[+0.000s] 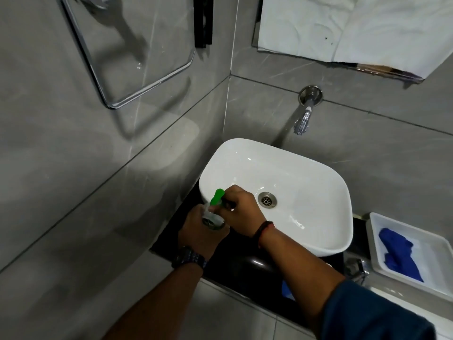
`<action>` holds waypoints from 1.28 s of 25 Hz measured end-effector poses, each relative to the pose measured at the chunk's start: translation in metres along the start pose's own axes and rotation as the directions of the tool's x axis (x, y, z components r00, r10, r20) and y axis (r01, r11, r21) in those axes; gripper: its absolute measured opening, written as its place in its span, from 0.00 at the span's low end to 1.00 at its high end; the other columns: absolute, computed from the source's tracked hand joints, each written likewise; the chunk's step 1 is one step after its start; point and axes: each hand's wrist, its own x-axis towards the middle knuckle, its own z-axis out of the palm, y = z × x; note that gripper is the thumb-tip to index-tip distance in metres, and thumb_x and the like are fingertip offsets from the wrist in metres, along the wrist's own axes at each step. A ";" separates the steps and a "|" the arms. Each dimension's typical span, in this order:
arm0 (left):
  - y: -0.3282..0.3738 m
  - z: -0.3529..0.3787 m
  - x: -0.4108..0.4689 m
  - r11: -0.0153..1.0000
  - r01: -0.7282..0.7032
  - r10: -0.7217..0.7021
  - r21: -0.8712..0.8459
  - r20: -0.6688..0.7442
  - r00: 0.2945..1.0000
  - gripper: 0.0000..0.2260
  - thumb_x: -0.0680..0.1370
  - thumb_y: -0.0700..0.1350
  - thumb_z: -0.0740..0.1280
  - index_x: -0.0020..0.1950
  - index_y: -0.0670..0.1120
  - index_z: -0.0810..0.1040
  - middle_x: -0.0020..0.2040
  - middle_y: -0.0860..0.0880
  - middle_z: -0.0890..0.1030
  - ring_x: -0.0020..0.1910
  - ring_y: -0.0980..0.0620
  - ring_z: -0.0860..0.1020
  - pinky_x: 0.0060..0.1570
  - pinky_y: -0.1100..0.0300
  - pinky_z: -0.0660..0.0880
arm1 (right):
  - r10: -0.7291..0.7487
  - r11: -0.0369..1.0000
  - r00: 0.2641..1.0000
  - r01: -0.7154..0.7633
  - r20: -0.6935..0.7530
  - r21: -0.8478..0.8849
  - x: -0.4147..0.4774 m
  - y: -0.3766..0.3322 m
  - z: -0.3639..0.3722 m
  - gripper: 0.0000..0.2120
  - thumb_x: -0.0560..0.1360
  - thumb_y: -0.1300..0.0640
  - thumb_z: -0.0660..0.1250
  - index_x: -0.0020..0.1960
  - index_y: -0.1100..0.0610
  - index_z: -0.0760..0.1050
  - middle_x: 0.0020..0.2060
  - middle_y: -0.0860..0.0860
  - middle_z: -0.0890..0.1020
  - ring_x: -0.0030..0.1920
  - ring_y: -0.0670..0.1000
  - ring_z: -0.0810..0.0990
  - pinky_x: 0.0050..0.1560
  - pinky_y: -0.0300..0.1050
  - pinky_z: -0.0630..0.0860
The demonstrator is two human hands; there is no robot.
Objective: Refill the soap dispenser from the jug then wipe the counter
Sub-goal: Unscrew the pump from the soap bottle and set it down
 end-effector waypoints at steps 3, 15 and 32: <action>0.008 0.001 -0.008 0.997 -0.030 0.028 0.066 0.023 0.999 0.22 0.59 0.57 0.75 0.47 0.50 0.72 0.39 0.56 0.74 0.40 0.49 0.79 0.36 0.62 0.68 | -0.060 0.998 0.991 0.061 0.119 -0.007 -0.003 0.008 -0.014 0.06 0.70 0.65 0.72 0.41 0.69 0.78 0.42 0.60 0.79 0.41 0.57 0.78 0.44 0.55 0.76; 0.020 -0.004 0.004 0.994 -0.063 0.056 0.094 0.068 0.996 0.31 0.59 0.69 0.68 0.54 0.52 0.71 0.49 0.52 0.79 0.45 0.49 0.80 0.41 0.57 0.77 | 0.246 0.915 0.958 -0.180 -0.145 0.361 -0.014 -0.003 -0.016 0.16 0.65 0.58 0.78 0.52 0.55 0.80 0.47 0.51 0.81 0.48 0.49 0.79 0.47 0.44 0.79; 0.031 -0.007 0.007 0.998 -0.061 0.059 0.023 0.069 0.996 0.31 0.61 0.64 0.71 0.58 0.51 0.71 0.53 0.51 0.78 0.50 0.49 0.78 0.45 0.53 0.78 | 0.260 0.879 0.952 -0.164 -0.162 0.447 -0.012 -0.003 -0.015 0.21 0.67 0.57 0.76 0.59 0.47 0.77 0.53 0.50 0.81 0.48 0.47 0.79 0.50 0.45 0.78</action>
